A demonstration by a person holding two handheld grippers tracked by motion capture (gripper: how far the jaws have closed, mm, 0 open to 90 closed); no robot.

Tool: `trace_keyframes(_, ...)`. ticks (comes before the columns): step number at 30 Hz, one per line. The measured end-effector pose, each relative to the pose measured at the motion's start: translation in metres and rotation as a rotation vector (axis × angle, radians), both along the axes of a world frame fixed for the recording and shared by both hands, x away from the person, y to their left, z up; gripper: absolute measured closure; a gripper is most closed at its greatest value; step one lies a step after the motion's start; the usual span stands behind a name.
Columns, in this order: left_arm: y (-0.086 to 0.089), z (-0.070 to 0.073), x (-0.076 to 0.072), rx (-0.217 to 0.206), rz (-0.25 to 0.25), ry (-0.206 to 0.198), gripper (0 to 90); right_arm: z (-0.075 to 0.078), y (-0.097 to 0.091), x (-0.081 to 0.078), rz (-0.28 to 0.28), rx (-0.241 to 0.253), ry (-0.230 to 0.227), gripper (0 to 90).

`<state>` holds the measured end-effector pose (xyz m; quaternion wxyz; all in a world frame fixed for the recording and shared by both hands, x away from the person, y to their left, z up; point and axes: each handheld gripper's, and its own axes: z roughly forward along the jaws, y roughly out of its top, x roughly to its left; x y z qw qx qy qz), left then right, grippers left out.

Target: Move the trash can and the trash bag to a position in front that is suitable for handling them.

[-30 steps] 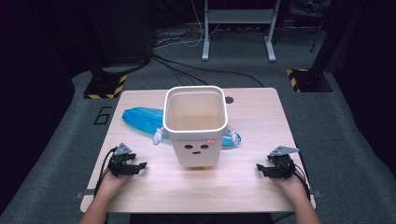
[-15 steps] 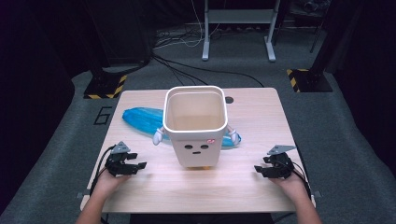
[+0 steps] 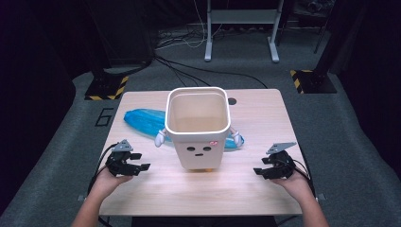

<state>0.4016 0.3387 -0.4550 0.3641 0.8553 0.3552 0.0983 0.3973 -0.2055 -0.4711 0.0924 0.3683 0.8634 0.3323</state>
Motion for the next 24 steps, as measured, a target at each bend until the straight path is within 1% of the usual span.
trace_keyframes(2,-0.001,0.006,-0.001,0.017,-0.014,-0.007,34.6,0.006,0.004,-0.001,0.017,0.0,0.0,37.3)
trace_keyframes(3,-0.001,0.006,-0.001,0.017,-0.014,-0.007,34.0,0.009,0.006,-0.001,0.021,0.002,0.002,37.1)
trace_keyframes(4,-0.002,0.011,-0.002,0.014,-0.021,-0.007,33.7,0.012,0.007,-0.001,0.029,-0.004,-0.003,36.6)
trace_keyframes(6,-0.003,0.016,-0.002,0.012,-0.027,-0.017,33.5,0.017,0.008,-0.002,0.032,-0.005,-0.002,35.8)
trace_keyframes(7,-0.003,0.016,-0.002,0.012,-0.027,-0.017,33.4,0.019,0.009,-0.002,0.033,-0.004,-0.005,35.5)
trace_keyframes(8,-0.005,0.021,-0.002,0.011,-0.031,-0.023,33.3,0.021,0.01,-0.002,0.037,-0.004,-0.01,35.5)
trace_keyframes(10,-0.006,0.024,-0.002,0.005,-0.03,-0.027,33.3,0.026,0.011,-0.003,0.039,-0.004,-0.017,35.4)
trace_keyframes(11,-0.006,0.024,-0.002,0.005,-0.03,-0.027,33.3,0.026,0.011,-0.003,0.039,-0.004,-0.017,35.4)
trace_keyframes(12,-0.009,0.027,-0.002,-0.003,-0.032,-0.028,33.4,0.031,0.013,-0.005,0.036,0.002,-0.022,35.2)
trace_keyframes(15,-0.012,0.032,-0.002,-0.001,-0.044,-0.038,33.4,0.04,0.015,-0.006,0.041,0.017,-0.036,35.2)
trace_keyframes(16,-0.012,0.033,-0.002,0.005,-0.049,-0.04,33.4,0.043,0.015,-0.006,0.045,0.024,-0.043,35.2)
trace_keyframes(18,-0.013,0.035,-0.003,0.001,-0.05,-0.043,33.4,0.045,0.016,-0.006,0.045,0.03,-0.043,35.1)
trace_keyframes(19,-0.014,0.038,-0.003,-0.001,-0.056,-0.05,33.4,0.051,0.017,-0.007,0.052,0.041,-0.052,35.1)
trace_keyframes(21,-0.014,0.039,-0.003,-0.005,-0.058,-0.052,33.4,0.053,0.018,-0.007,0.055,0.047,-0.057,35.1)
trace_keyframes(23,-0.015,0.045,-0.004,-0.011,-0.066,-0.063,33.4,0.061,0.02,-0.008,0.07,0.06,-0.074,35.1)
trace_keyframes(24,-0.015,0.045,-0.004,-0.011,-0.066,-0.063,33.5,0.063,0.021,-0.008,0.076,0.064,-0.081,35.1)
